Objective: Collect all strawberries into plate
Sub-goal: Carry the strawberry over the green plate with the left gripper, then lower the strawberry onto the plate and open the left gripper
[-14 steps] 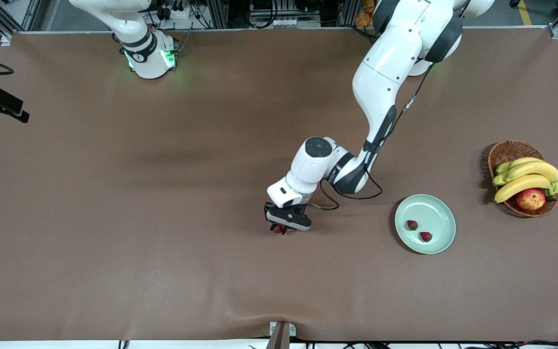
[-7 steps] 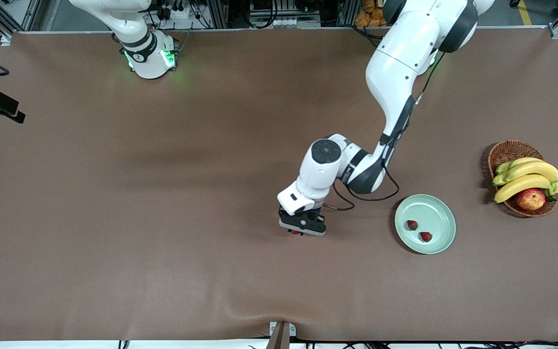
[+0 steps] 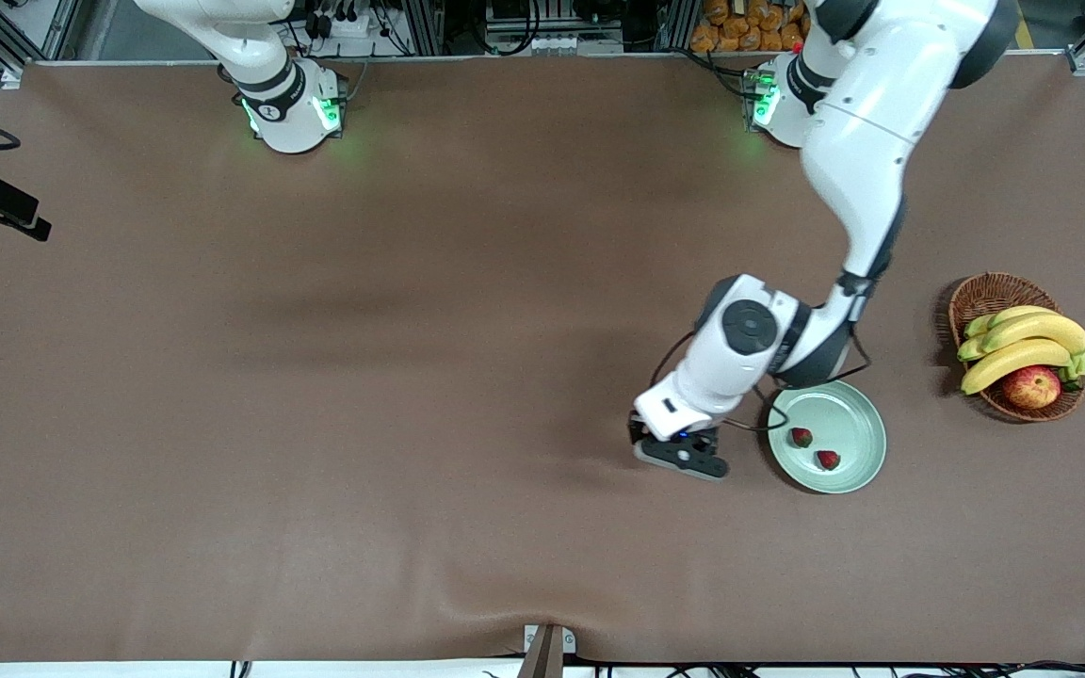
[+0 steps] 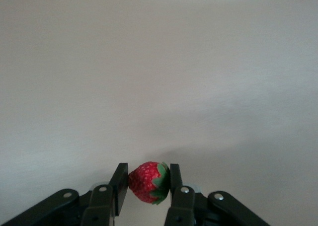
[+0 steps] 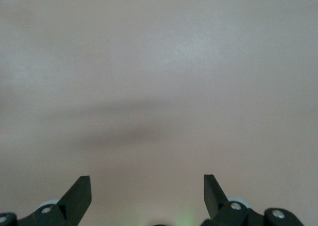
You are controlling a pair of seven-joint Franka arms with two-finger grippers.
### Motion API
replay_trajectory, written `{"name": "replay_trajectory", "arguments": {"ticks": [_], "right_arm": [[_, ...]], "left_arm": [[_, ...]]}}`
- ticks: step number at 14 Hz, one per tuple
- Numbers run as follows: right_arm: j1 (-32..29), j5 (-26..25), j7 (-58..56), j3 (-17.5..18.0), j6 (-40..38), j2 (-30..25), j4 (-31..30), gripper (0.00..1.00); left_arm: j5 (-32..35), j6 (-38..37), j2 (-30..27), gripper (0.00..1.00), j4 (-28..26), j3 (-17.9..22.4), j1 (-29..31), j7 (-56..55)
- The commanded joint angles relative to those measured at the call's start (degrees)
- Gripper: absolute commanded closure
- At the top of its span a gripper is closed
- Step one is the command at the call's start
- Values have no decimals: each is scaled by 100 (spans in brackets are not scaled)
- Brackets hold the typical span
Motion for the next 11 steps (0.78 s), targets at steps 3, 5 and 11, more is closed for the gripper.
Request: {"name": "replay_trajectory", "arguments": {"ticks": [3,5,11], "right_arm": [[-123,7,-6,78,-66,16,46,0],[-123,7,-6,78,-75,16,28,0],[-132,7,-6,70,-119,16,19,0]], "left_arm": [[103,-591,-1353,86,-1416,-250,774,275],[103,-1302,-1688,86,-1479,-250,994,548],[103,-1667,-1690,85,-1725,-250,1970,1549]]}}
